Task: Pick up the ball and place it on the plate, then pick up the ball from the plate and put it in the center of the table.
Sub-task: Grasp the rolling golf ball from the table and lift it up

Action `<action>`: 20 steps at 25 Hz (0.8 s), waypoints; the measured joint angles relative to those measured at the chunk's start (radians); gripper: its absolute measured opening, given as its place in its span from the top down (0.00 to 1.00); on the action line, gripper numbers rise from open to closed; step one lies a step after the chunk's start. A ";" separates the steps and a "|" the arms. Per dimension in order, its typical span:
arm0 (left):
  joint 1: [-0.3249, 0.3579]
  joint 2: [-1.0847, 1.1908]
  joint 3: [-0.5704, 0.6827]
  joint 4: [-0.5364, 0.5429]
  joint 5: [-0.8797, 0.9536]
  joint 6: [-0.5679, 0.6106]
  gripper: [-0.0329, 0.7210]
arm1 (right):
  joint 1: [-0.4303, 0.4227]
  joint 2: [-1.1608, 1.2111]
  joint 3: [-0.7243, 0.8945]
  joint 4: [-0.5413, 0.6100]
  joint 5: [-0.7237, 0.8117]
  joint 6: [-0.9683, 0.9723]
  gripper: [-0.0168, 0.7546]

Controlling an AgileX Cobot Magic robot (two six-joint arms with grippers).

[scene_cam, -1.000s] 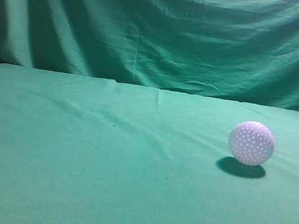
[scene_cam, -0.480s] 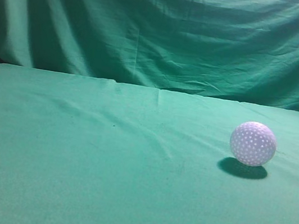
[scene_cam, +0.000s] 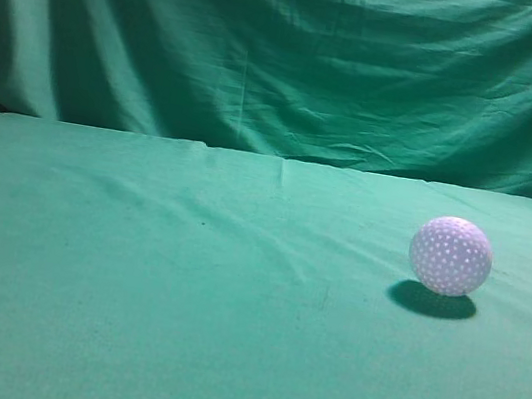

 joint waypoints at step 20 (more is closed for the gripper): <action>0.000 0.000 0.004 0.001 0.000 0.000 0.89 | 0.006 0.549 -0.248 -0.002 -0.015 0.054 0.24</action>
